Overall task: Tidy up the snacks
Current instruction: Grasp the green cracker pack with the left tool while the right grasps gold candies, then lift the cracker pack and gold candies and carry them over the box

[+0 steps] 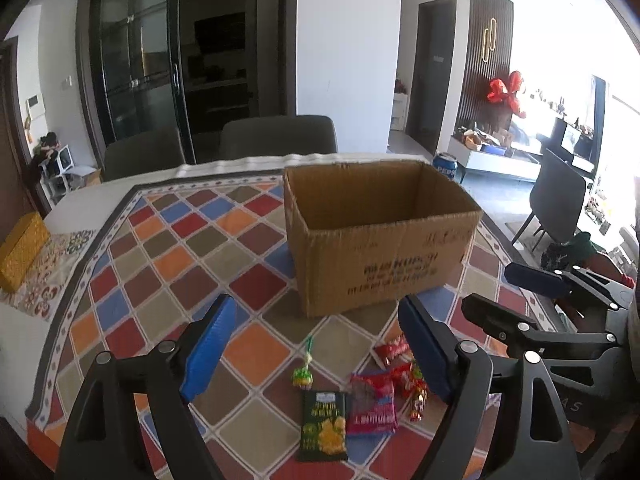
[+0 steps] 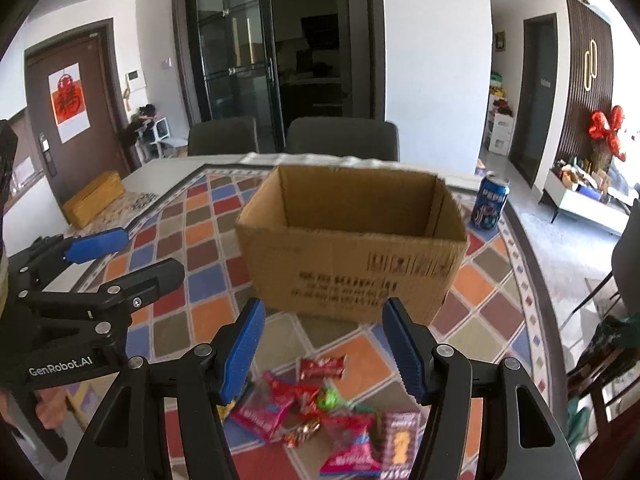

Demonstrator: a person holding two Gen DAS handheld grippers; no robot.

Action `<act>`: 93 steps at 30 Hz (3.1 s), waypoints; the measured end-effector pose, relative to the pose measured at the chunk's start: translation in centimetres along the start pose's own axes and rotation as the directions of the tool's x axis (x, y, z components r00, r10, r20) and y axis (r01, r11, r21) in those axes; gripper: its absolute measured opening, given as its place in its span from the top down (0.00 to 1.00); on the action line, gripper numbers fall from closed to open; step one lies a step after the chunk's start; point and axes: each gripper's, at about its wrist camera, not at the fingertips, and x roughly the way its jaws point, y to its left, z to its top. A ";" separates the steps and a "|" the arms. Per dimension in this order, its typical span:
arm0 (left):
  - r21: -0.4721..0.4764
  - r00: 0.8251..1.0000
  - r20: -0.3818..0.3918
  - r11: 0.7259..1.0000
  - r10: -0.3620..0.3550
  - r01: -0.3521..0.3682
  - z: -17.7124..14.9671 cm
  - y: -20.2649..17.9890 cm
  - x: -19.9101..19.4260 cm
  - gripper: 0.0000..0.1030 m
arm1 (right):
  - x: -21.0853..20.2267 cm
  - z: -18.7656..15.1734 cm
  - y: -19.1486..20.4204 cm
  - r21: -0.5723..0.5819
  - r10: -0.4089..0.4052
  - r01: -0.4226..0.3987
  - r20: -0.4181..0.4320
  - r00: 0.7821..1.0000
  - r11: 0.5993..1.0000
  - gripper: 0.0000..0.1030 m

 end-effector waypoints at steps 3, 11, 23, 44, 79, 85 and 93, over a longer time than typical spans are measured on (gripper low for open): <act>0.004 1.000 -0.005 1.000 0.015 -0.015 -1.3 0.0 -0.3 0.19 | 0.1 -1.0 0.0 0.010 0.008 -0.008 -0.024 1.000 1.000 0.40; -0.004 0.998 -0.045 0.999 0.031 -0.032 -4.5 0.3 -0.2 0.19 | 0.5 -3.9 0.3 0.051 0.036 -0.032 -0.085 0.996 0.998 0.40; 0.005 0.994 -0.075 0.997 0.079 -0.078 -9.9 0.1 0.1 0.19 | 1.5 -8.6 1.7 0.089 0.119 -0.106 -0.158 0.980 0.990 0.49; 0.006 0.982 -0.180 0.999 0.050 -0.050 -12.4 -0.1 6.1 0.24 | 6.1 -11.8 0.1 0.241 0.130 -0.067 -0.259 0.957 0.968 0.66; -0.018 0.955 -0.295 0.999 0.026 -0.033 -13.0 -0.4 10.9 0.58 | 9.8 -12.6 -0.3 0.241 0.105 -0.024 -0.326 0.940 0.970 0.81; -0.025 0.963 -0.270 0.999 0.022 -0.030 -12.7 -0.6 9.4 0.58 | 8.8 -12.6 -0.4 0.237 0.106 -0.032 -0.307 0.946 0.971 0.82; -0.037 0.976 -0.217 0.999 0.008 -0.016 -11.3 -1.1 6.9 0.58 | 6.9 -12.1 -0.5 0.241 0.117 -0.052 -0.262 0.958 0.969 0.82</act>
